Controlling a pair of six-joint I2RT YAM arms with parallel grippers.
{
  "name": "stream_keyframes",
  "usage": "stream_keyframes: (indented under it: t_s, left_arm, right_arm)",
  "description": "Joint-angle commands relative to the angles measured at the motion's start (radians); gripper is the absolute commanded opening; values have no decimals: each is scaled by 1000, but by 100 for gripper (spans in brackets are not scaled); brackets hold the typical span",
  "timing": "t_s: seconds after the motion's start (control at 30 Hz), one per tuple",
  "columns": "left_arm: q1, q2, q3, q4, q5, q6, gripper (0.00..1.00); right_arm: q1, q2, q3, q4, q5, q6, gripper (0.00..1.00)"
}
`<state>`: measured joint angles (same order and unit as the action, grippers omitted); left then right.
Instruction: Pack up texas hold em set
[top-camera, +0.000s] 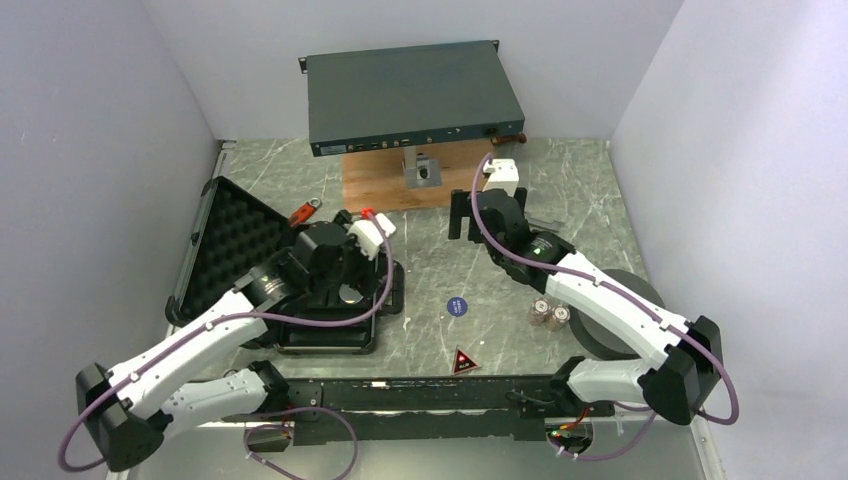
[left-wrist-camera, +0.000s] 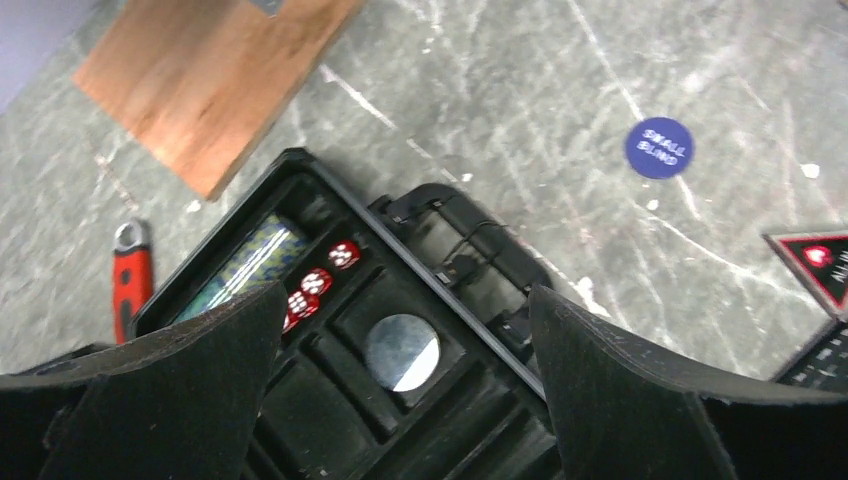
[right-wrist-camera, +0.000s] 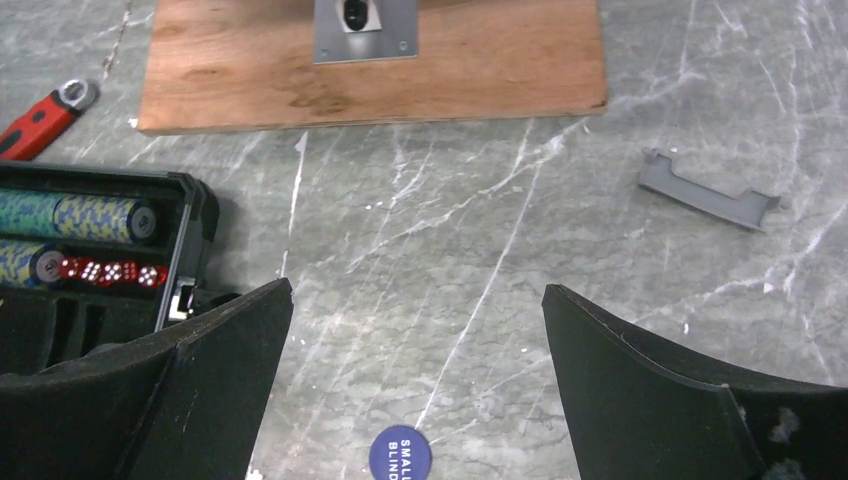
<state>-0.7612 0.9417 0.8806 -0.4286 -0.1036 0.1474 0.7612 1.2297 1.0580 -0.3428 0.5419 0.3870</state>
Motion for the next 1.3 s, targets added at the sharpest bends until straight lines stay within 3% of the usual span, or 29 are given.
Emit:
stream_keyframes:
  t_s: [0.0, 0.17, 0.3, 0.57, 1.27]
  left_arm:
    - [-107, 74, 67, 7, -57, -49, 97]
    - [-215, 234, 72, 70, -151, -134, 97]
    - [-249, 391, 135, 80, -147, -250, 97]
    - [-303, 662, 274, 80, -142, -296, 96]
    - [-363, 902, 406, 93, -102, -394, 93]
  right_arm:
    - [-39, -24, -17, 2, 13, 34, 100]
    - [-91, -48, -31, -20, -2, 62, 100]
    - [-127, -75, -39, -30, -18, 82, 100]
    - [-161, -131, -54, -30, -24, 95, 100]
    - [-207, -176, -69, -26, -17, 128, 100]
